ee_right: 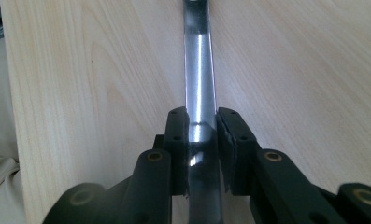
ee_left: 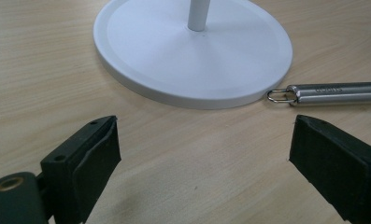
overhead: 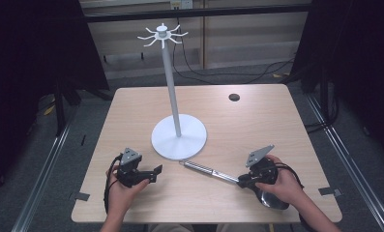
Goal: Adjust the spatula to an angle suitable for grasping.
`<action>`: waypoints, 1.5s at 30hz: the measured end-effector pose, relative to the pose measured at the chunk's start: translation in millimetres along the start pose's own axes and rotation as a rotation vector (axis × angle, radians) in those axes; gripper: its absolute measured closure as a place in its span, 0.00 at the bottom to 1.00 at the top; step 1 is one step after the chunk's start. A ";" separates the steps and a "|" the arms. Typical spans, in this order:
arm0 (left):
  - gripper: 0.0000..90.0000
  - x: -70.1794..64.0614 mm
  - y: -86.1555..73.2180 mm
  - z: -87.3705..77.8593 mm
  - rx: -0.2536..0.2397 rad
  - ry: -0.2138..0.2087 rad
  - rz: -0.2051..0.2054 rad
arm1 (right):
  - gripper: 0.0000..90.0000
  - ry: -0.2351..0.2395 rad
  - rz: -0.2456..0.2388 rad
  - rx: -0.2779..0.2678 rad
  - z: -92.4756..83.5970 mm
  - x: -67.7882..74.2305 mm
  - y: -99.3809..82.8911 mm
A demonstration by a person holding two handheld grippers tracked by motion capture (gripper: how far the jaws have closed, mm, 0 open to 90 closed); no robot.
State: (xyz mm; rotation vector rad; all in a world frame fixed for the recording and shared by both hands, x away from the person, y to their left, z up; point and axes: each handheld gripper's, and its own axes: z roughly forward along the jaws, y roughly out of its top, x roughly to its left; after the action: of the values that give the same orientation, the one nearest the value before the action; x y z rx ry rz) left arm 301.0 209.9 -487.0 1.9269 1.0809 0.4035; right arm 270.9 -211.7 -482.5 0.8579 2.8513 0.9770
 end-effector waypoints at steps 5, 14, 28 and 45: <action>0.10 0.0 0.1 -0.2 0.003 0.002 0.004 | 0.83 0.001 -0.006 -0.010 -0.4 -0.9 -1.6; 0.10 0.3 0.5 0.2 0.003 -0.002 0.001 | 0.70 -0.028 -0.010 0.022 -2.9 7.4 7.3; 0.10 -0.8 1.0 0.1 0.003 -0.010 0.004 | 0.66 -0.093 0.027 0.127 8.7 19.3 38.0; 0.10 0.3 0.9 -0.8 -0.003 -0.016 -0.004 | 0.73 -0.113 -0.003 0.320 32.5 18.3 64.2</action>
State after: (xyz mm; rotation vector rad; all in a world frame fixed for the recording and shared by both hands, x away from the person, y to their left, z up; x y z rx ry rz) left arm 301.2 210.4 -485.9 1.9219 1.0731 0.3867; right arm 292.9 -142.1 -469.1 0.8935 2.9519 0.4579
